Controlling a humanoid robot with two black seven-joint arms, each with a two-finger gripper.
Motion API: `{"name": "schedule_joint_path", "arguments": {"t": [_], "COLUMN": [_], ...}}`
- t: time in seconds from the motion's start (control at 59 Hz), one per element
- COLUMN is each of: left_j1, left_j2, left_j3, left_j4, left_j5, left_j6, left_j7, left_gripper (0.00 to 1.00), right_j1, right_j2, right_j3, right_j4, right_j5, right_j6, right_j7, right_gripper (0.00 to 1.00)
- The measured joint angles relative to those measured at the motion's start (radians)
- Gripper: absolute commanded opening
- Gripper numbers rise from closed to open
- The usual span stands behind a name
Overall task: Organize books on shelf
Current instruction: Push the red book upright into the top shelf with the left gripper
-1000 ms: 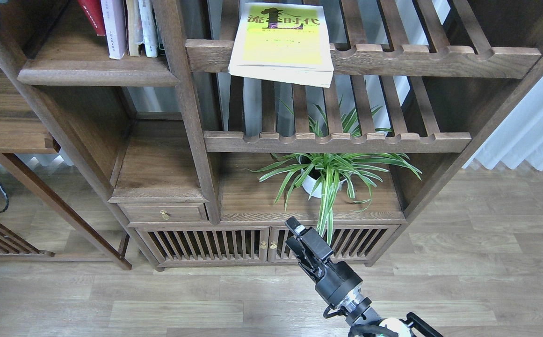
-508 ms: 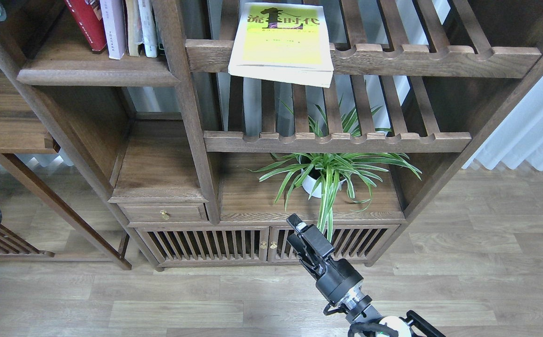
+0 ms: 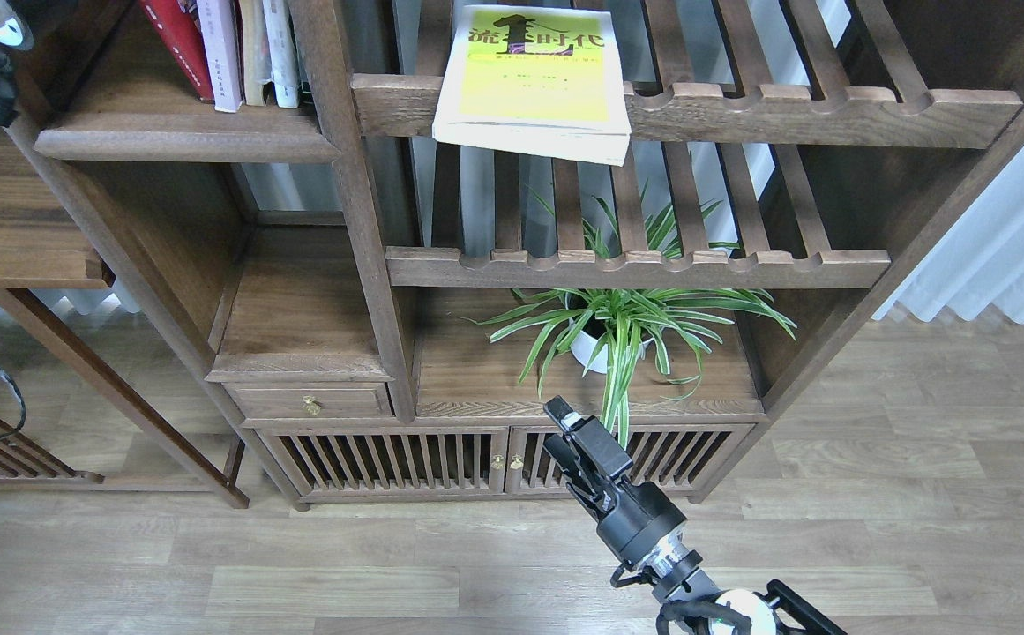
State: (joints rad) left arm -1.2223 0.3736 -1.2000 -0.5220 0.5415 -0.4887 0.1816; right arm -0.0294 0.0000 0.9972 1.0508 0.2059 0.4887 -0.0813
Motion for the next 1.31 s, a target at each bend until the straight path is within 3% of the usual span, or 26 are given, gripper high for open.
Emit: {"name": "schedule_joint_path", "arguments": {"t": [0.305,0.525,0.678,0.949,1.305], "left_j1": [0.007,-0.002,-0.020,-0.079,-0.121], "left_j2": [0.006,0.019,0.024,0.045,0.075], "left_j3": [0.006,0.006,0.022,0.039,0.025], "left_j4": [-0.003,0.004,0.008,0.008,-0.007], "left_j5": [-0.004,-0.072,-0.086,-0.056,-0.033], "left_j6": [0.000,0.000,0.000,0.000,0.000], "left_j7": [0.029,0.195,0.250,0.282,0.277], "left_gripper": [0.03,0.00,0.00,0.00,0.00], "right_j1": [0.000,0.000,0.004,0.005,0.015], "right_j2": [0.000,0.000,0.000,0.000,0.000], "right_j3": [0.000,-0.001,-0.002,-0.002,-0.010], "right_j4": [0.001,0.002,0.002,0.001,0.000], "right_j5": [0.001,0.001,0.000,0.000,0.000], "right_j6": [0.000,0.000,0.000,0.000,0.000], "right_j7": [0.000,0.000,0.000,0.000,0.000], "right_gripper": [0.99,0.99,0.99,0.99,0.99]}}
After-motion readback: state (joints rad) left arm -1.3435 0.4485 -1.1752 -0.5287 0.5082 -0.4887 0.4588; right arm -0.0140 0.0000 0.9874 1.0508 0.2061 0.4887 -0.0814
